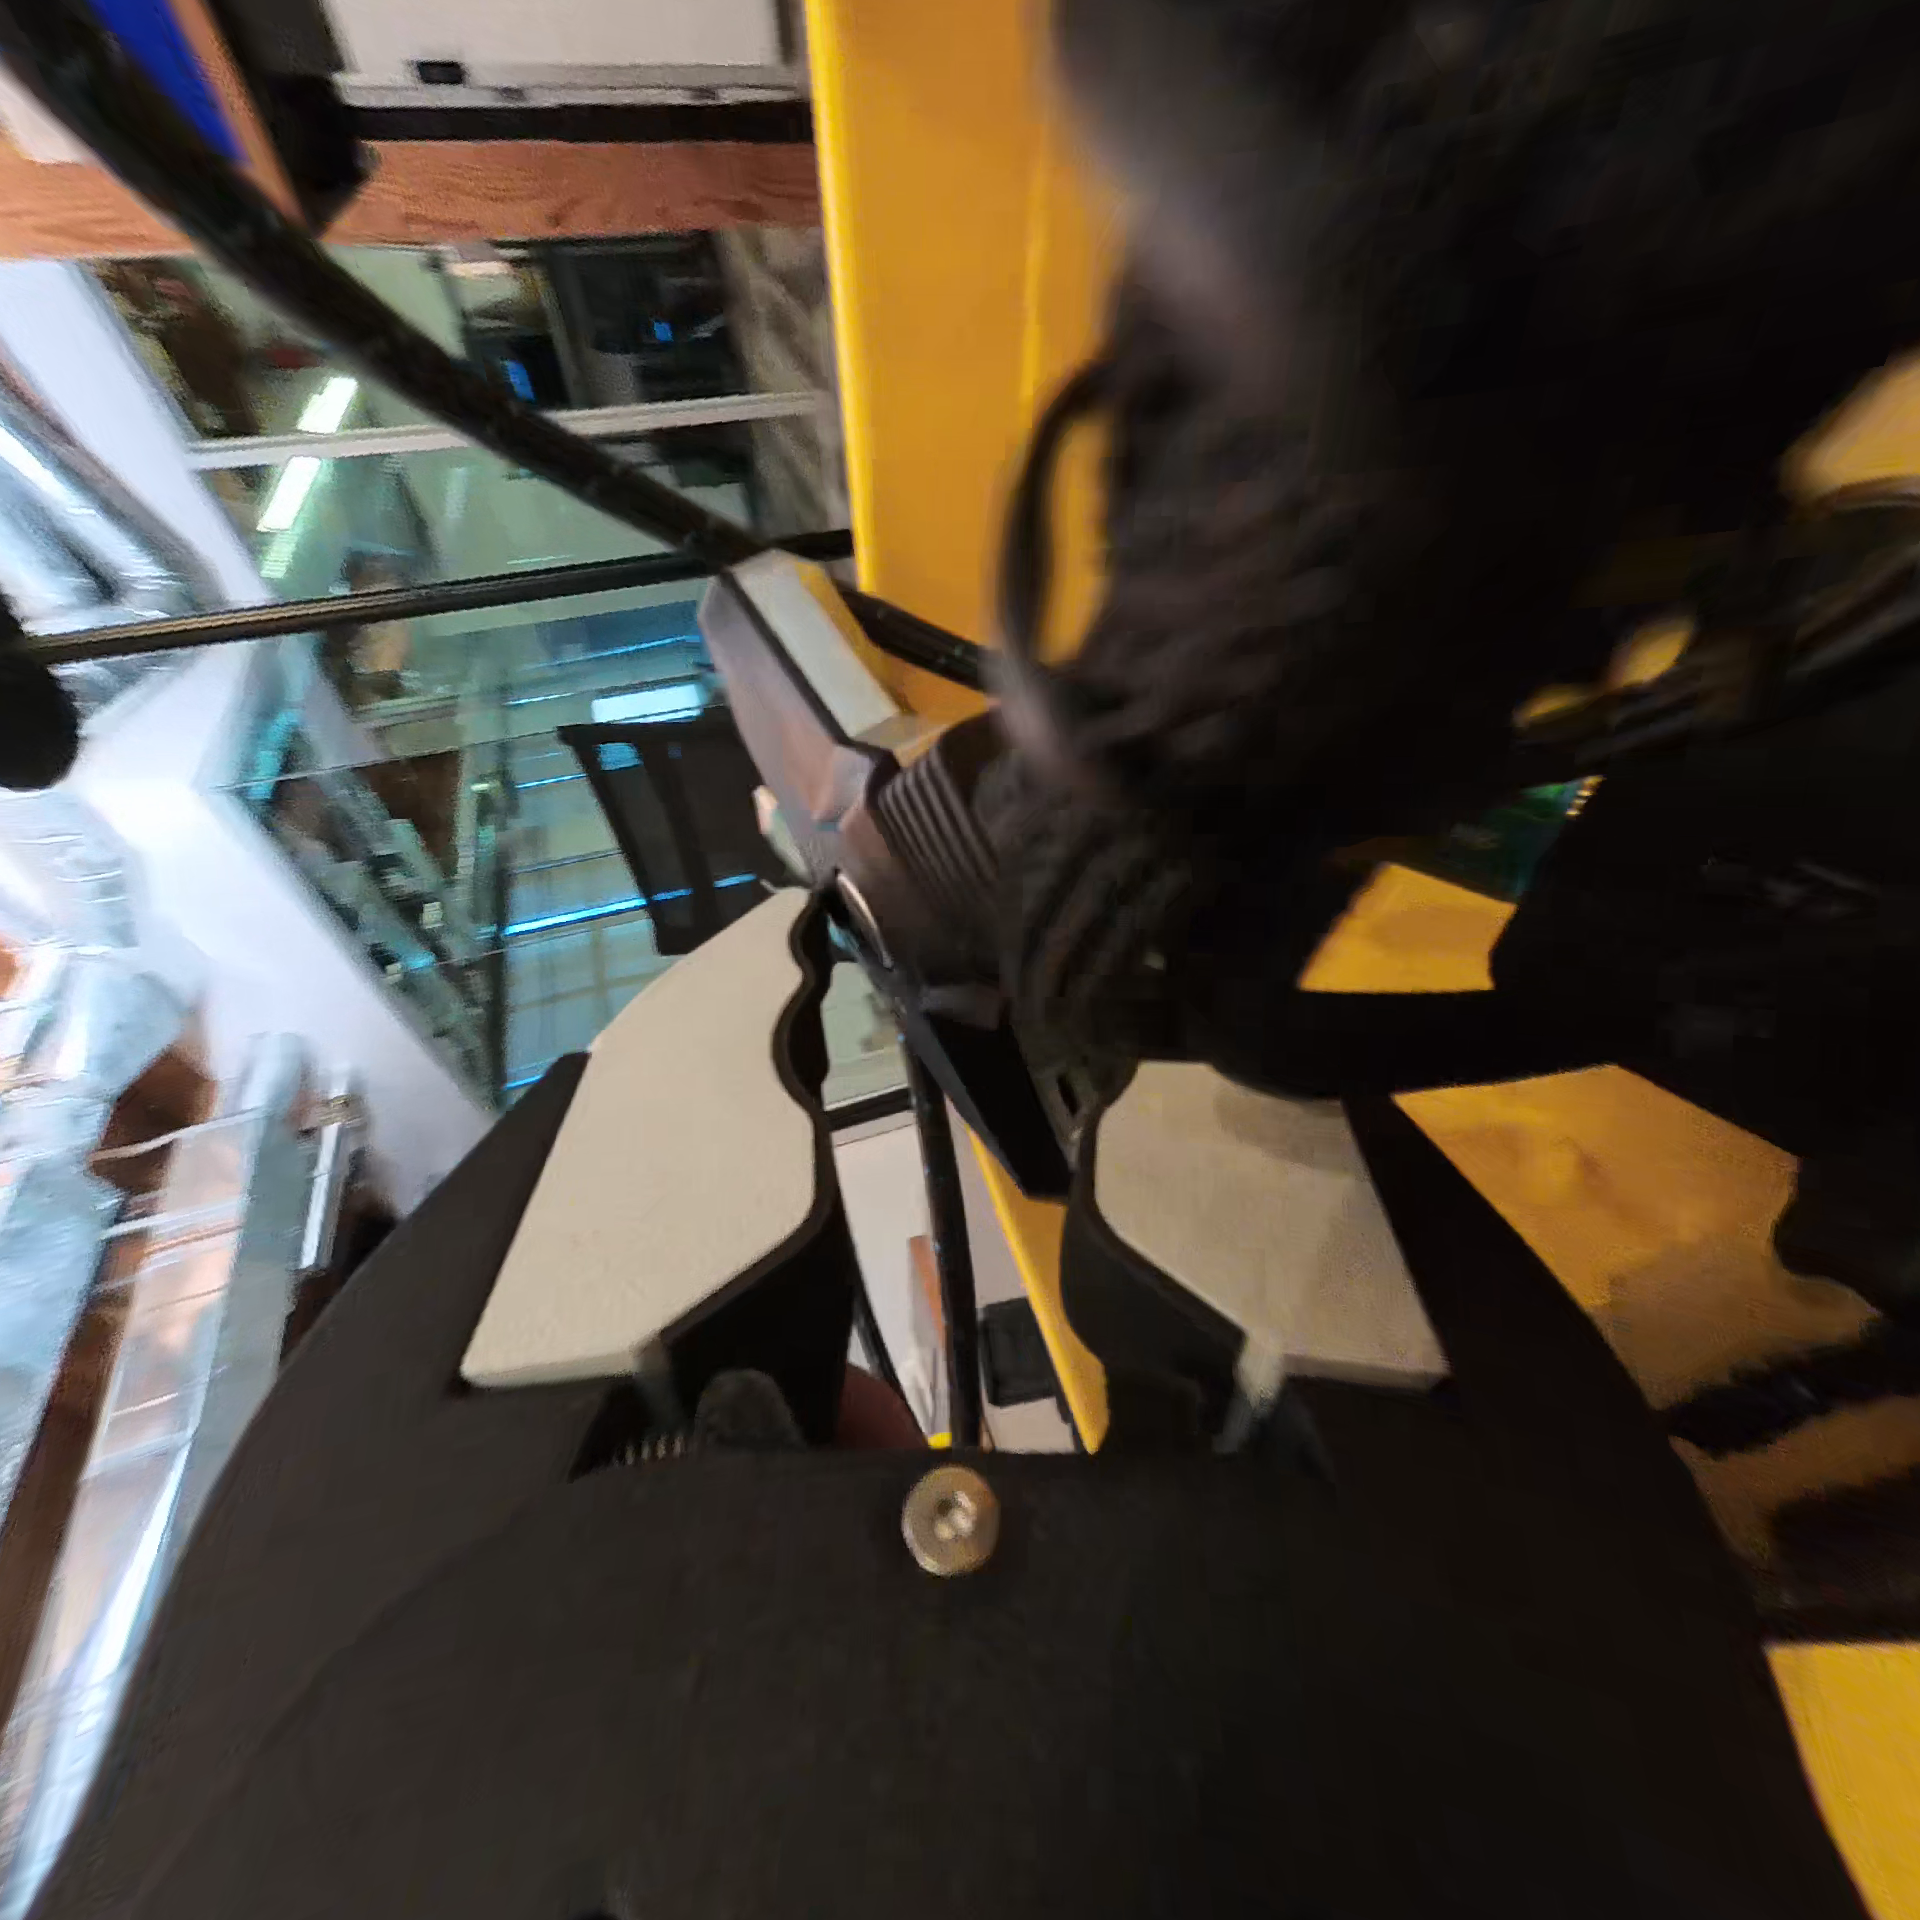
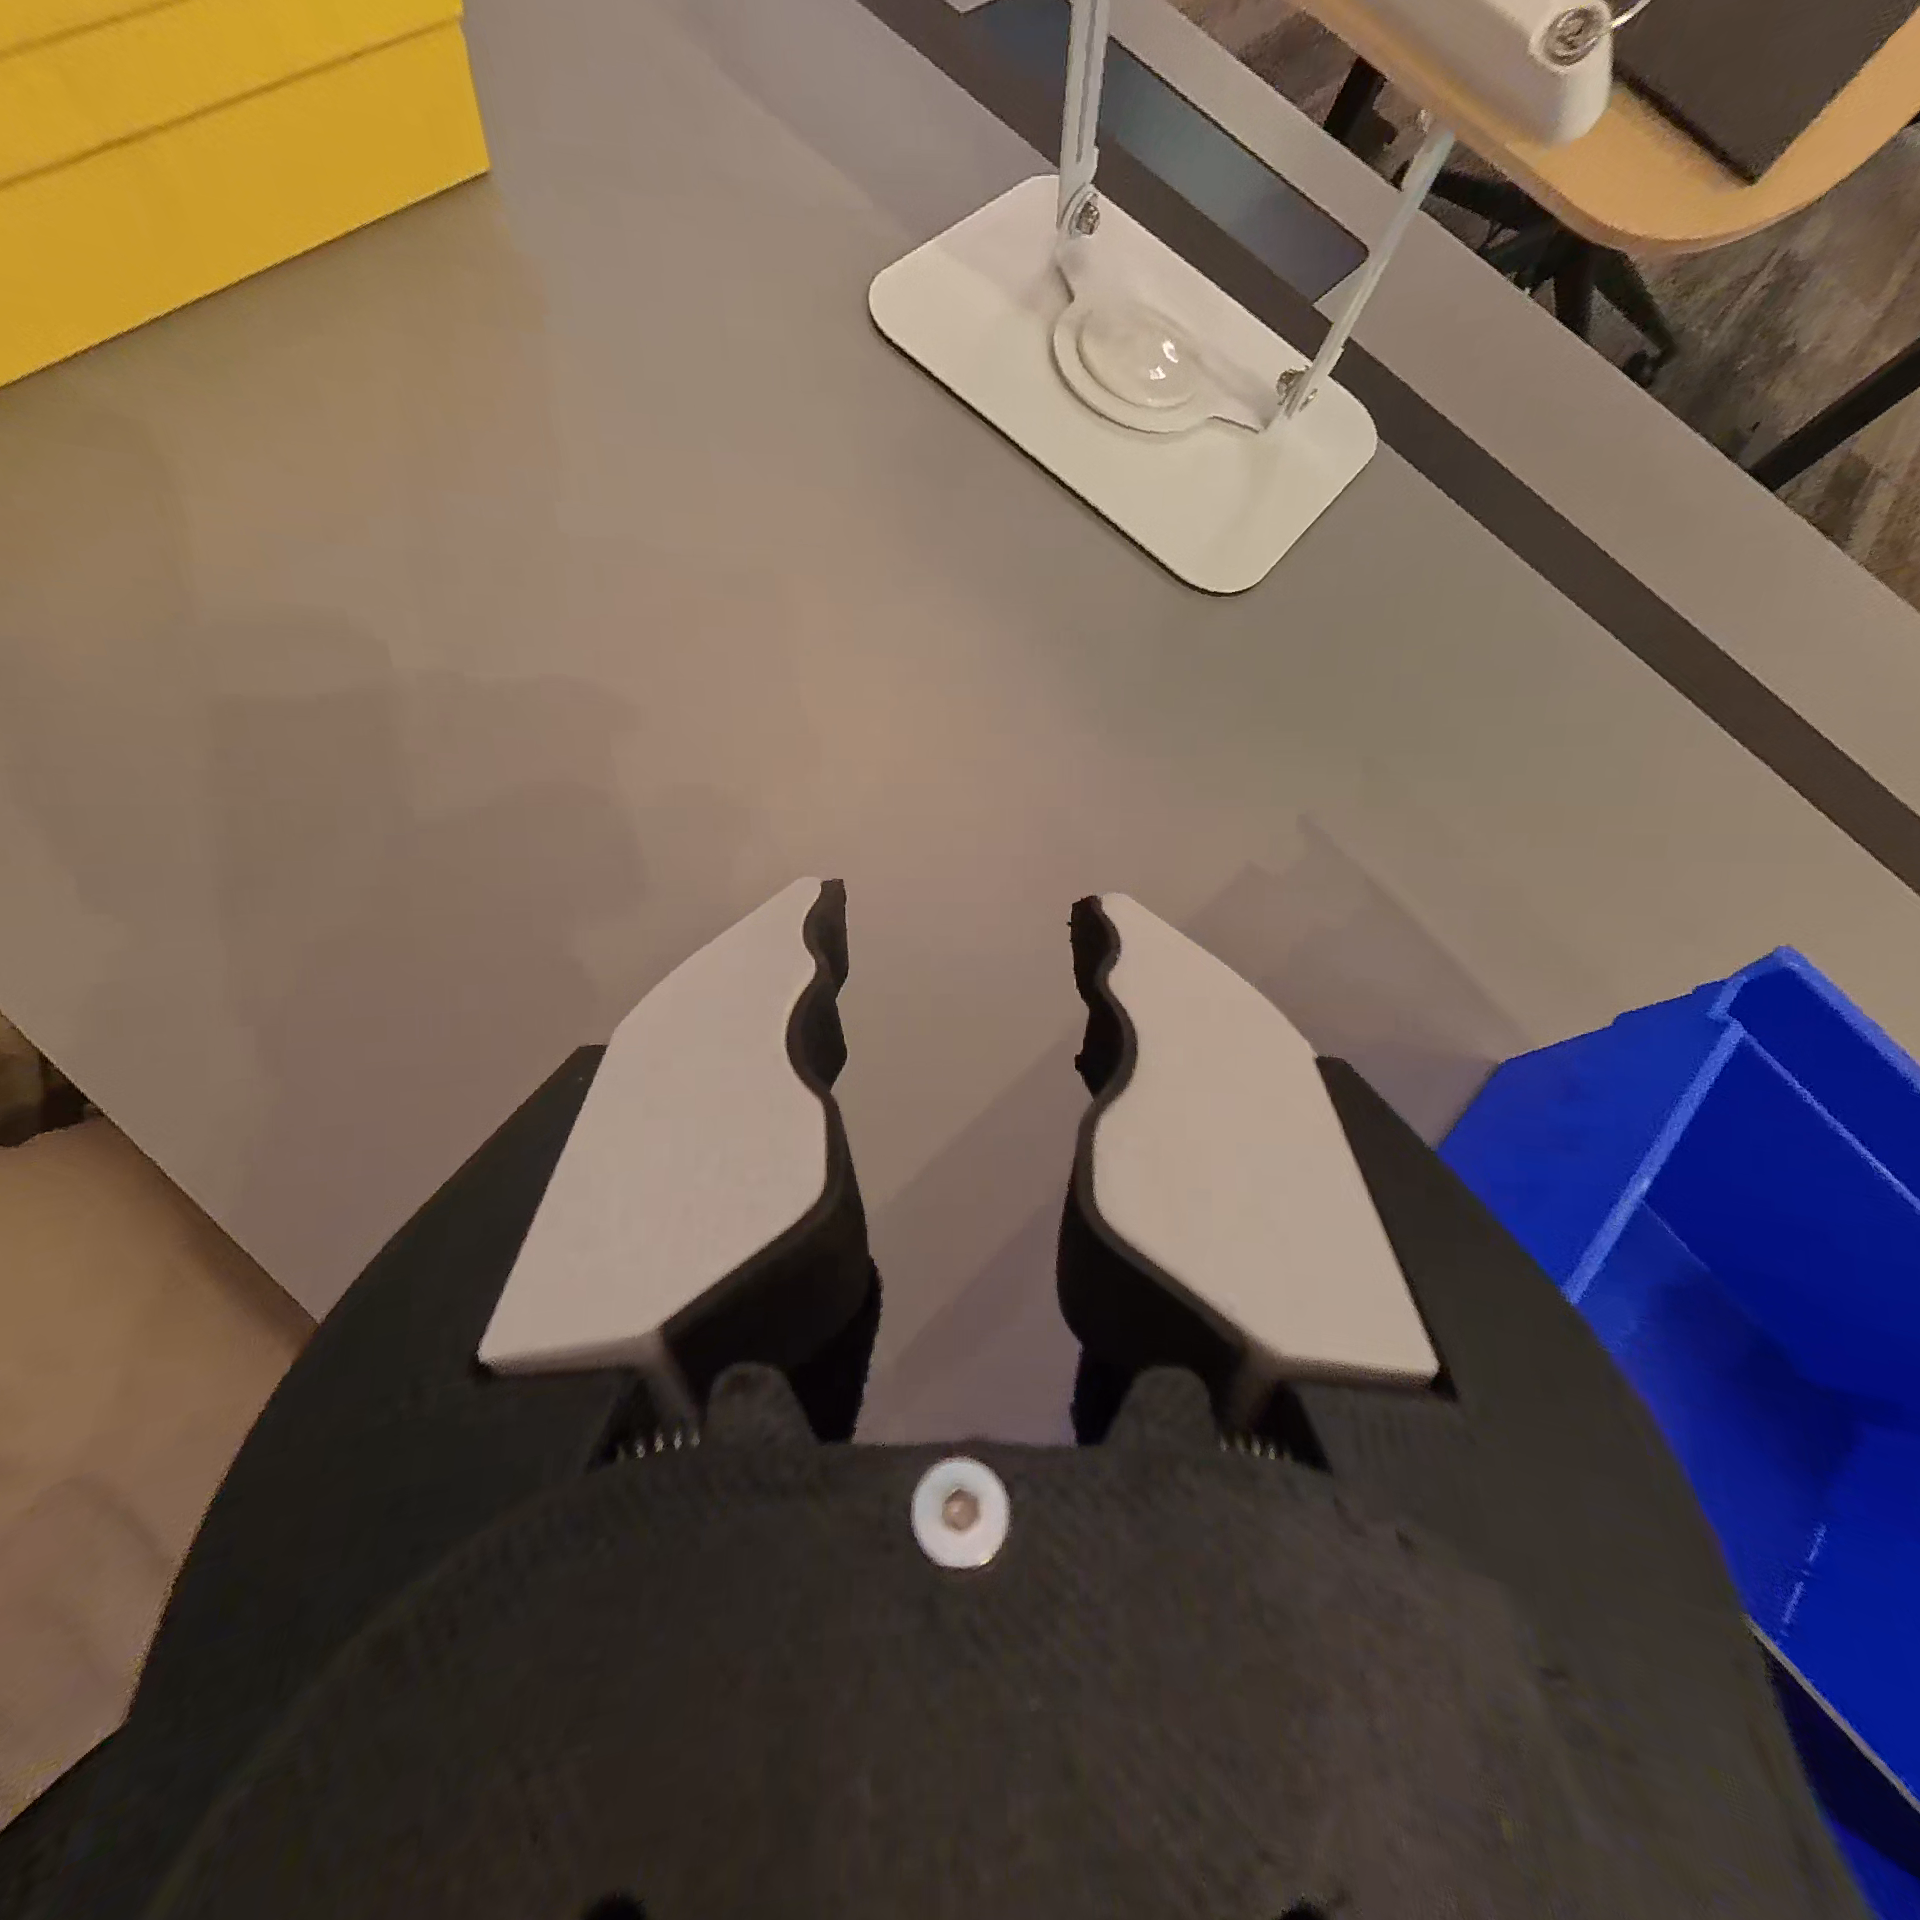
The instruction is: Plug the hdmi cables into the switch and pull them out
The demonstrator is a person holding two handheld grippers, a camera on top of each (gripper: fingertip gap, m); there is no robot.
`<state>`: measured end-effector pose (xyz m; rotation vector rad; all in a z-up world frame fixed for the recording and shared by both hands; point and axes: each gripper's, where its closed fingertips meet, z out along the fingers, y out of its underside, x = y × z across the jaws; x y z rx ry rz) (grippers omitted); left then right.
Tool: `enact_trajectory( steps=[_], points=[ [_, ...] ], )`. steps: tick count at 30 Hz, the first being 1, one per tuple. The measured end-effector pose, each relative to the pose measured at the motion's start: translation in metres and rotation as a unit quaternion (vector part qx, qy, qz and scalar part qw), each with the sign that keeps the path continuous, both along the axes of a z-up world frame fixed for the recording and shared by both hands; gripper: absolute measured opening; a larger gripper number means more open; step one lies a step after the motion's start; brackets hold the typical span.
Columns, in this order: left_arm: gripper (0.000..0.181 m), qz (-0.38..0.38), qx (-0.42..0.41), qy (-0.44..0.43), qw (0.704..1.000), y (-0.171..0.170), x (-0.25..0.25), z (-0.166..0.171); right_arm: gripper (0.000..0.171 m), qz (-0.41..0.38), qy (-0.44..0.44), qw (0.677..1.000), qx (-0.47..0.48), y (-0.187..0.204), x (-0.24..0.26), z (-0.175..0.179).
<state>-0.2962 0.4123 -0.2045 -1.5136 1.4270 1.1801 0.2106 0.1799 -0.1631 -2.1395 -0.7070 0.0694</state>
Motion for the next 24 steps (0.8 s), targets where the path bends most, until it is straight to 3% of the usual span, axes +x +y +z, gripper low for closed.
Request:
enact_trajectory(
  steps=[4, 9, 15, 24],
  points=[
    [0.021, -0.019, 0.065, -0.032, 0.997, -0.001, 0.007, 0.023, 0.041, 0.008, 0.000, 1.000, -0.009, -0.002, -0.004, -0.007],
    [0.020, -0.046, 0.109, -0.050, 0.992, -0.006, 0.021, 0.054, 0.041, 0.019, 0.014, 1.000, -0.007, -0.002, -0.011, -0.003],
    [0.020, -0.089, 0.171, -0.118, 0.974, -0.022, 0.038, 0.115, 0.041, 0.037, 0.034, 0.999, -0.001, -0.005, -0.022, 0.007],
    [0.021, -0.208, 0.207, -0.252, 0.922, -0.070, 0.103, 0.195, 0.030, 0.120, 0.109, 0.986, 0.038, -0.007, -0.068, 0.044]
  ],
)
